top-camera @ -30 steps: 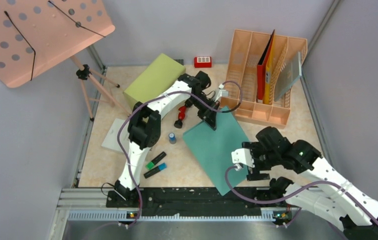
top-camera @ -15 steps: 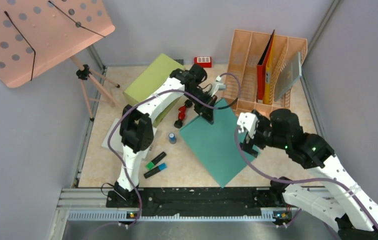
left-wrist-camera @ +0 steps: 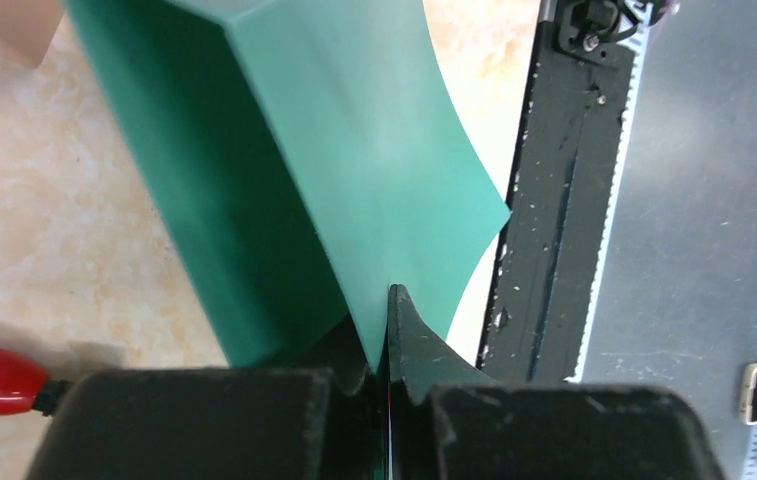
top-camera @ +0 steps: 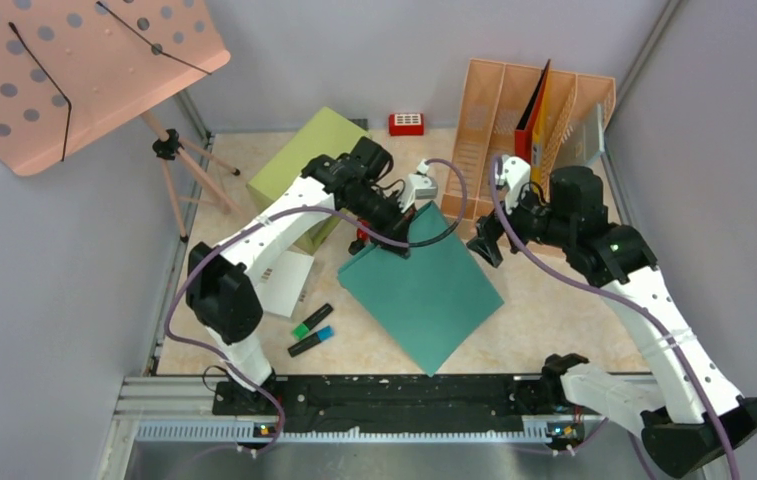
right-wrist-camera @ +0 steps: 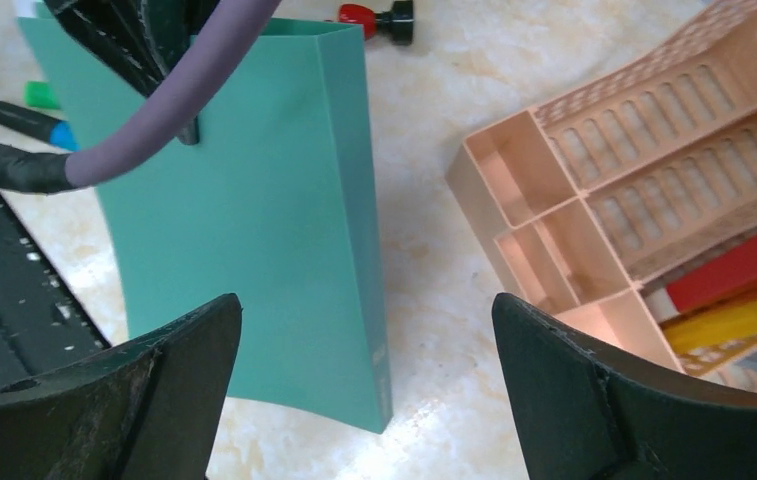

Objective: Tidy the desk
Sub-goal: Place the folder in the storage box.

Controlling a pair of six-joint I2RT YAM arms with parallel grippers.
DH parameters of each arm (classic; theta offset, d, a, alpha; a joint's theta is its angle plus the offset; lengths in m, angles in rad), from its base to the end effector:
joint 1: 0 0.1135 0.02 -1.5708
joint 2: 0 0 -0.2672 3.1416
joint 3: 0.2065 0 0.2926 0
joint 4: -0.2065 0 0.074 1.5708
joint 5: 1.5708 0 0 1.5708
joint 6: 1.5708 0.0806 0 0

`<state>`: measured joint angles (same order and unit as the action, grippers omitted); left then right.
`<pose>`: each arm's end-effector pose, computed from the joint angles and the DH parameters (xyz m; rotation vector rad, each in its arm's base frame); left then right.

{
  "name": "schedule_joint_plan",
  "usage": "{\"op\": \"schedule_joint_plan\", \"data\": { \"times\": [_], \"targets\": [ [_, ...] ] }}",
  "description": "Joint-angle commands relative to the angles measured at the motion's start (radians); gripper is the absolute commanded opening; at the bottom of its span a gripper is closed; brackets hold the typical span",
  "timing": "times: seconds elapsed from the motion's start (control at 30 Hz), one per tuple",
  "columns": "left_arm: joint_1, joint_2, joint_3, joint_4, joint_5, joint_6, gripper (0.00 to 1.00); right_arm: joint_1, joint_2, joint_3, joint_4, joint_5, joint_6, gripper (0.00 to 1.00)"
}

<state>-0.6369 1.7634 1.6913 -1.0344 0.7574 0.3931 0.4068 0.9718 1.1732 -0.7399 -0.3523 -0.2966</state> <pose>0.3051 -0.2946 0.2964 1.4770 2.1187 -1.0895 0.2337 0.1310 0.3735 -0.9190 1.8912 0.4372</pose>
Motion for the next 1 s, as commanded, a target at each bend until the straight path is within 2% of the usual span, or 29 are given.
{"op": "schedule_joint_plan", "data": {
  "times": [0.0,0.1,0.27,0.77,0.9,0.97],
  "targets": [
    [-0.018,-0.123,-0.049,0.069,-0.027,0.099,0.00,-0.047,0.033,0.019,0.045,-0.244,0.033,0.95],
    [-0.020,-0.201,-0.131,0.123,-0.033,0.127,0.00,-0.065,0.066,-0.019,0.059,-0.374,0.036,0.96],
    [-0.037,-0.317,-0.269,0.253,-0.024,0.156,0.00,-0.069,0.101,-0.061,0.089,-0.444,-0.013,0.96],
    [-0.059,-0.293,-0.228,0.276,-0.043,0.142,0.00,-0.069,0.234,-0.137,0.114,-0.656,-0.096,0.93],
    [-0.060,-0.273,-0.212,0.287,-0.017,0.123,0.00,-0.069,0.263,-0.165,0.148,-0.671,-0.090,0.85],
    [-0.060,-0.267,-0.209,0.287,-0.019,0.123,0.00,-0.069,0.280,-0.156,0.136,-0.673,-0.106,0.78]
  ]
}}
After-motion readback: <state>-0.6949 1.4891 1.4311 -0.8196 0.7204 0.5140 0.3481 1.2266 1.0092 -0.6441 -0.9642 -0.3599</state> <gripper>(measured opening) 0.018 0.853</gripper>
